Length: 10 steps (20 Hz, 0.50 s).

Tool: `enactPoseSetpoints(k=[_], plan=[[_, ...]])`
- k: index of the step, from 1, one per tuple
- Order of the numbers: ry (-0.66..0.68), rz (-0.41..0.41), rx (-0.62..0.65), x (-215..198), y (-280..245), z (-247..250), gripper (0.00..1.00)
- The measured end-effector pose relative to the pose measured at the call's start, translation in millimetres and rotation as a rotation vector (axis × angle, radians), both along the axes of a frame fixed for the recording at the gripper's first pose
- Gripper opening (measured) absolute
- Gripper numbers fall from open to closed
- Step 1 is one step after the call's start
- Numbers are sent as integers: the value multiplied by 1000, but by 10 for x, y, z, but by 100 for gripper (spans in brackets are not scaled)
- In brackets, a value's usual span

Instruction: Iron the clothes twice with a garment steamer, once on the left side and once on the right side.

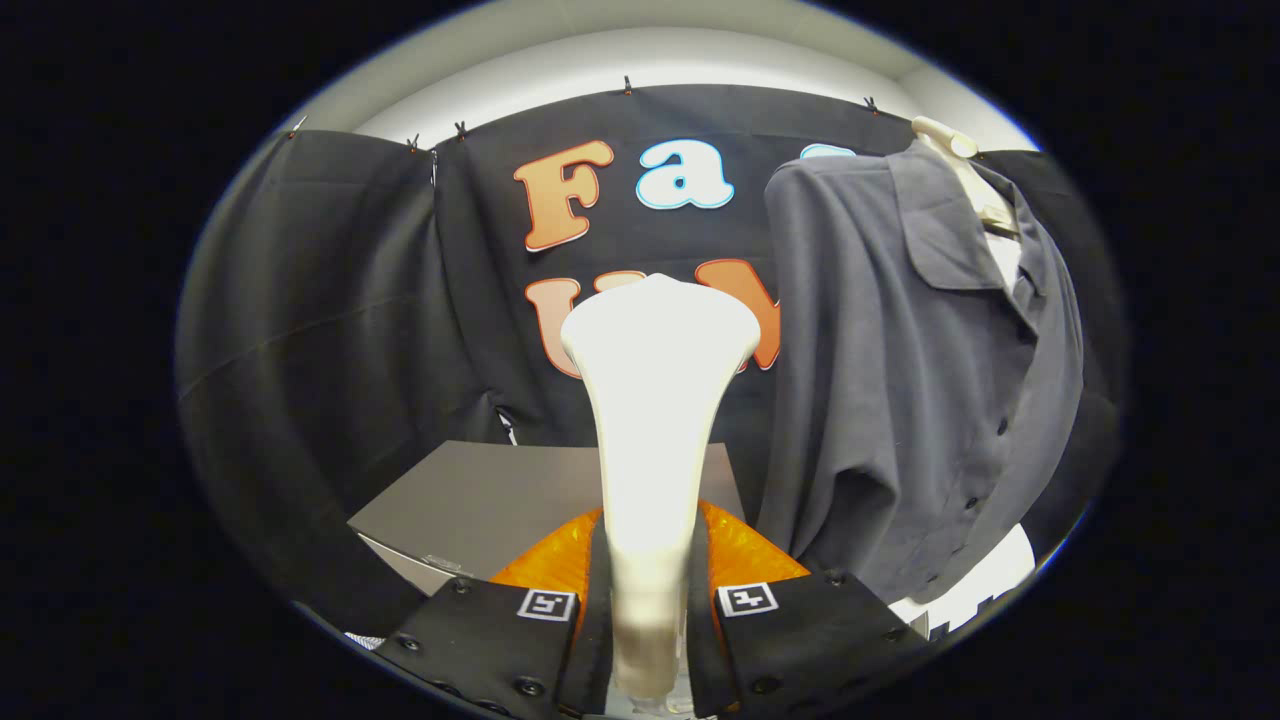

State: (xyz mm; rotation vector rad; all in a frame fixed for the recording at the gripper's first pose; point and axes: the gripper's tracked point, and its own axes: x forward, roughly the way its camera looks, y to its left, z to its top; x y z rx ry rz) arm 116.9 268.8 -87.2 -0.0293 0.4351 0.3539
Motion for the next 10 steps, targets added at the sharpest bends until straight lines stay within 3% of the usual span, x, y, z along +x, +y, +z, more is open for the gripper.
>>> enactPoseSetpoints(k=[10], plan=[[-124, -61, 50, -103, -875, 667, 38]])
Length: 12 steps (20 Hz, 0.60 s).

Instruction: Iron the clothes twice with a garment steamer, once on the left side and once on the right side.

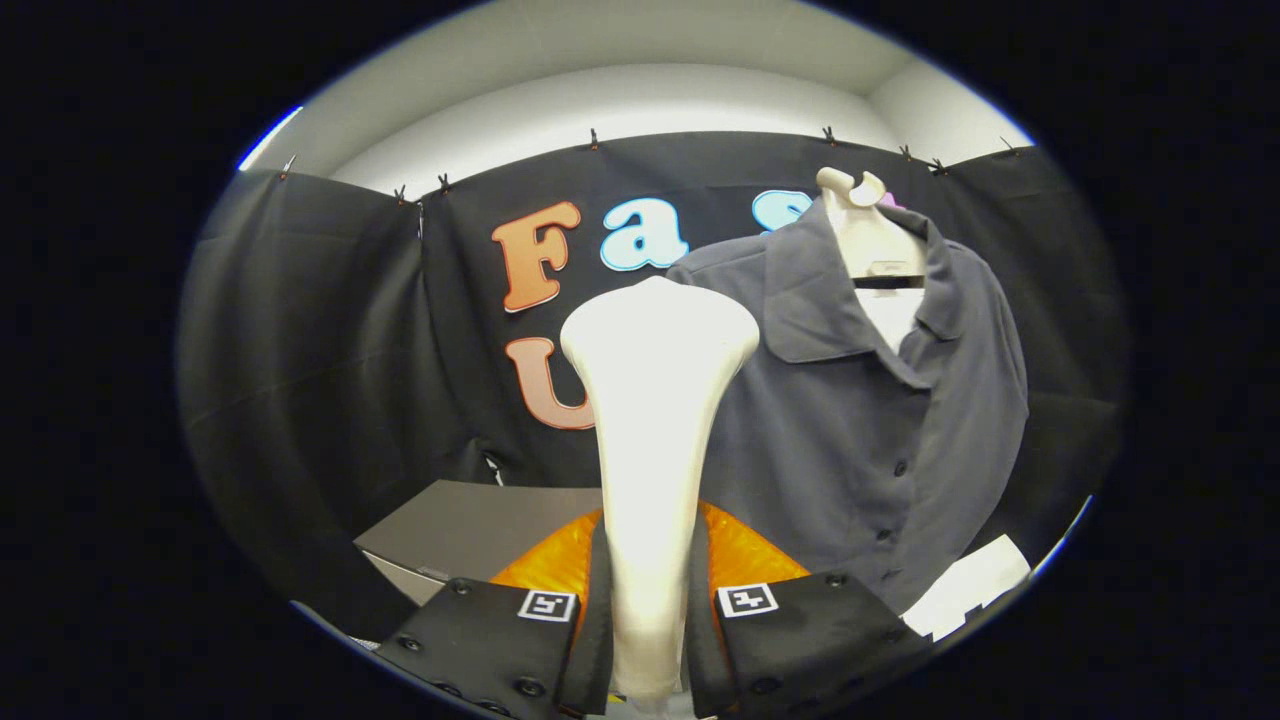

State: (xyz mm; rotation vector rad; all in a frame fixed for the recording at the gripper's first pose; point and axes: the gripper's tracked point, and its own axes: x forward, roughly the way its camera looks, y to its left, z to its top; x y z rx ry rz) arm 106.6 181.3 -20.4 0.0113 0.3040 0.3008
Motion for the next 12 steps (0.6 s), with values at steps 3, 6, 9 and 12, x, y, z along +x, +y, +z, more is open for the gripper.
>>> enactPoseSetpoints(k=[3, 6, 9, 12], plan=[[-18, -39, -6, 69, -313, 69, 38], [-23, -67, -14, 156, -605, 43, 38], [-24, -92, -23, 273, -866, 17, 38], [-25, -118, -26, 414, -1084, -39, 38]])
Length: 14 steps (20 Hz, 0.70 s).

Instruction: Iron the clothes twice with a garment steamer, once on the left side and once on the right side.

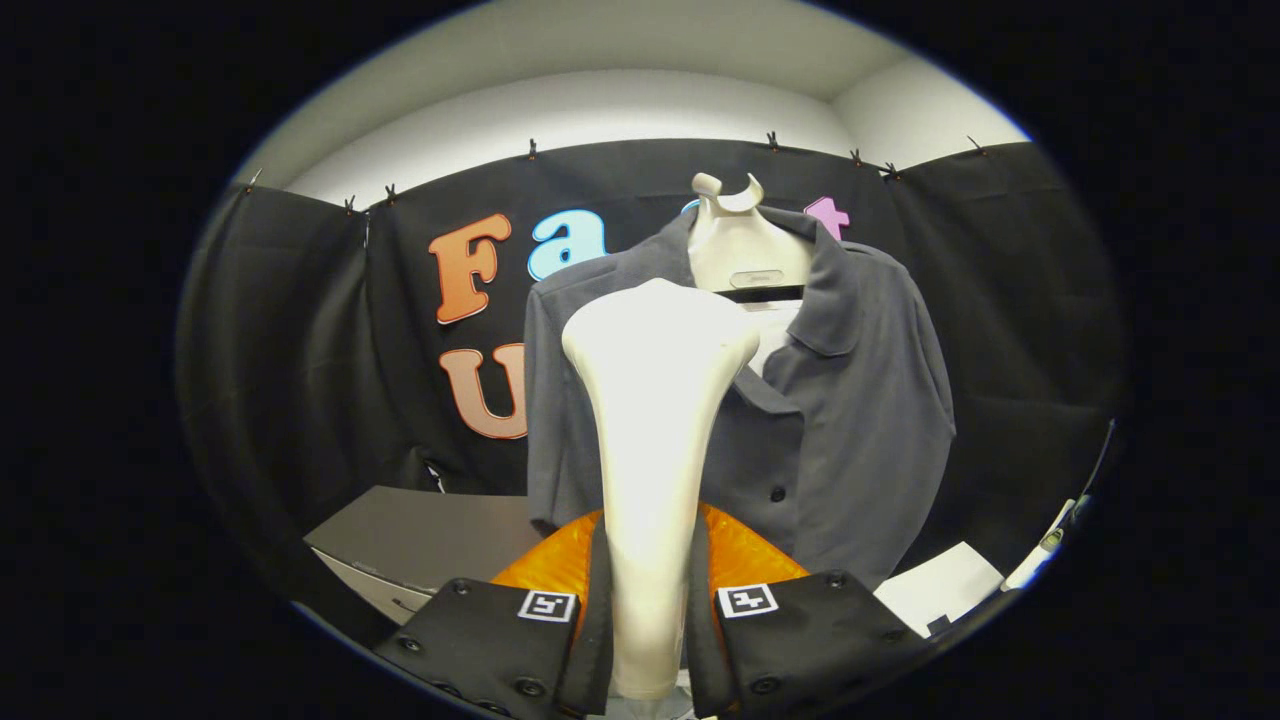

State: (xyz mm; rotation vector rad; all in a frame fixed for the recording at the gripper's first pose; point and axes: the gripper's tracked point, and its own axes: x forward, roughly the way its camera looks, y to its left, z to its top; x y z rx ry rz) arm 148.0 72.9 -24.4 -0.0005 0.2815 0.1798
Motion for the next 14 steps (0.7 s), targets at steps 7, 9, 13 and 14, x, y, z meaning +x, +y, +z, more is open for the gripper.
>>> enactPoseSetpoints(k=[7, 9, 13, 14], plan=[[2, -5, 2, 266, -210, -213, 38], [9, -3, -3, 326, -241, -300, 38], [18, 9, -16, 383, -263, -461, 38], [17, 11, -21, 394, -267, -496, 38]])
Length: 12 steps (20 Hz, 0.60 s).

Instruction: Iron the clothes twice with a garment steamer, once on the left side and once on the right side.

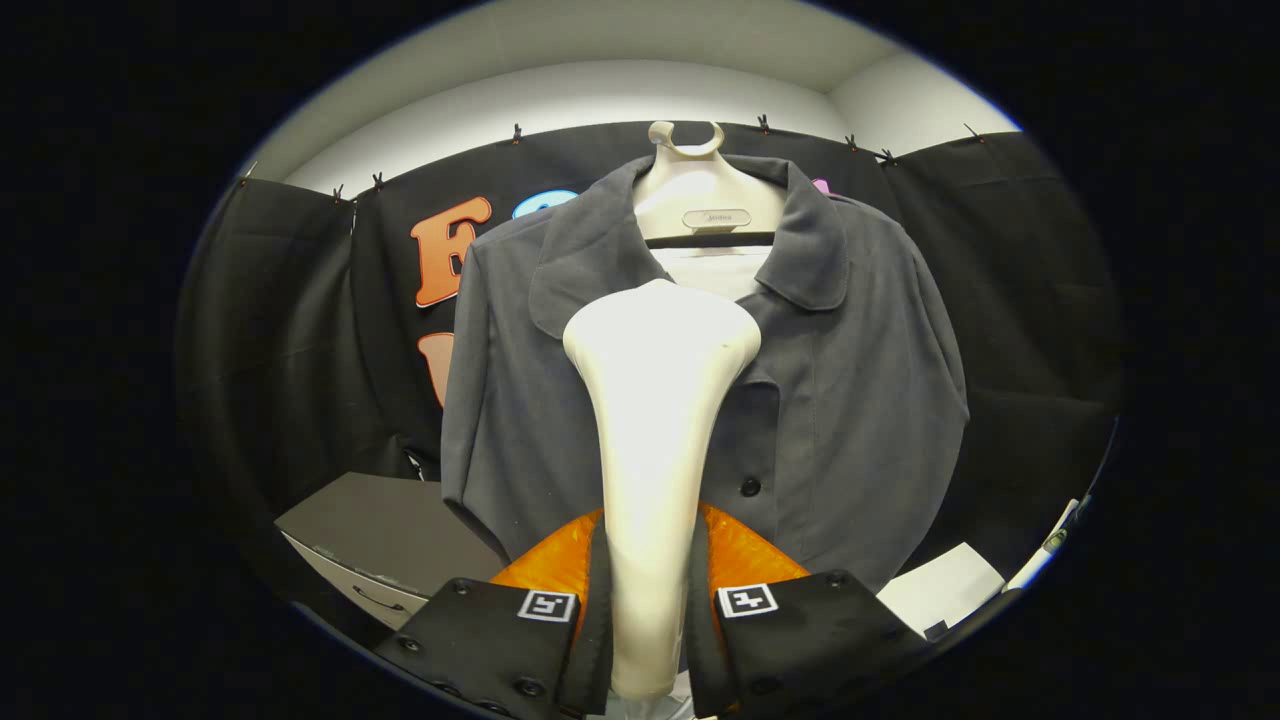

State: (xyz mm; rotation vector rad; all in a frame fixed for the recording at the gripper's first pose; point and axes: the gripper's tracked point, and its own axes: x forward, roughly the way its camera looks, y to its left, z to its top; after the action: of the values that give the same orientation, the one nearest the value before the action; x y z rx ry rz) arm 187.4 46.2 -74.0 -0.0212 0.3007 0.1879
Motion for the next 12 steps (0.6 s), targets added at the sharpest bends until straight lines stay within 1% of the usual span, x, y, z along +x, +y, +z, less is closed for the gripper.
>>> enactPoseSetpoints(k=[6, 12], plan=[[5, 17, -32, -28, -3, -213, 38], [59, 20, -30, -97, -9, -549, 38]])
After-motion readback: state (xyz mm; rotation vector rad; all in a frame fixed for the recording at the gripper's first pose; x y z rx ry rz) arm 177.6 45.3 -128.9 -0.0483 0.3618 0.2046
